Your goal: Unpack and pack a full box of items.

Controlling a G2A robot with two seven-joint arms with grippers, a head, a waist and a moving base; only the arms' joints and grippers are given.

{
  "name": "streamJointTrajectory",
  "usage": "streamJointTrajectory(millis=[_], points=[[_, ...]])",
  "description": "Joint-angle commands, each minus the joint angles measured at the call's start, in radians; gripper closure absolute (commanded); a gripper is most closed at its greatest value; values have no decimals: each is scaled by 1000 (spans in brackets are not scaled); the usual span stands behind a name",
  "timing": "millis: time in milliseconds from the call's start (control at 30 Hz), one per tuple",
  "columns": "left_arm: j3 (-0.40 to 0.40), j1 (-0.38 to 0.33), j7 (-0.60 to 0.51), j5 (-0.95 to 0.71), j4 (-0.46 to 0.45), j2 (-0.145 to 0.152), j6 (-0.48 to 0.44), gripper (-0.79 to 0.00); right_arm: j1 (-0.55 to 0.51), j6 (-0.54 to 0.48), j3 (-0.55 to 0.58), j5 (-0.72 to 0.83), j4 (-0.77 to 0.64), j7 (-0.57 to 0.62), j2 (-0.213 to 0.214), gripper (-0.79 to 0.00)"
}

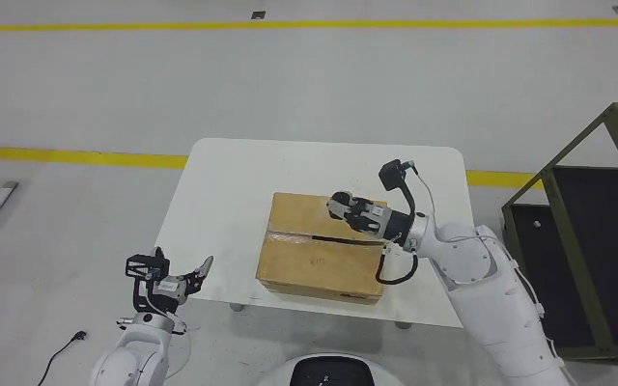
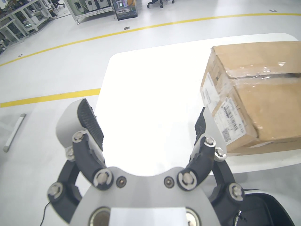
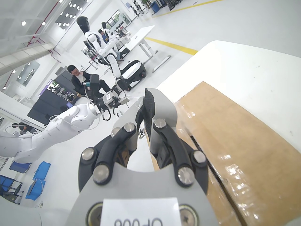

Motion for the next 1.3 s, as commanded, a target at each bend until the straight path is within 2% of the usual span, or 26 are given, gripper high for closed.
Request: streamJointTrajectory(millis=[0,133,633,733,867,1133,1267], points=[[13,-9,-27,-46,-14,-3,-16,-785,6,-4,3,-1,-2,2,1,0],[46,-36,-57,-88,-39,-6,-68,-785,23,-3,8,-12,-11,10,4,0],[46,-36,-57,-88,-39,-6,-68,-785,36,8,1,-57,-25,21,9,0],[46,-36,-57,-88,-39,-6,-68,-785,37,36,-6,-96,-41,26,11,0],[95,-47,-86,-90,-49,-9,-103,-785,80,90,-46,-121,-44,35,5,0],[210,-125,-164,-104,-31,-19,-147,-785,202,162,-148,-113,8,53,-19,0],[210,-125,-164,-104,-31,-19,-147,-785,265,178,-206,-107,50,72,-33,0]])
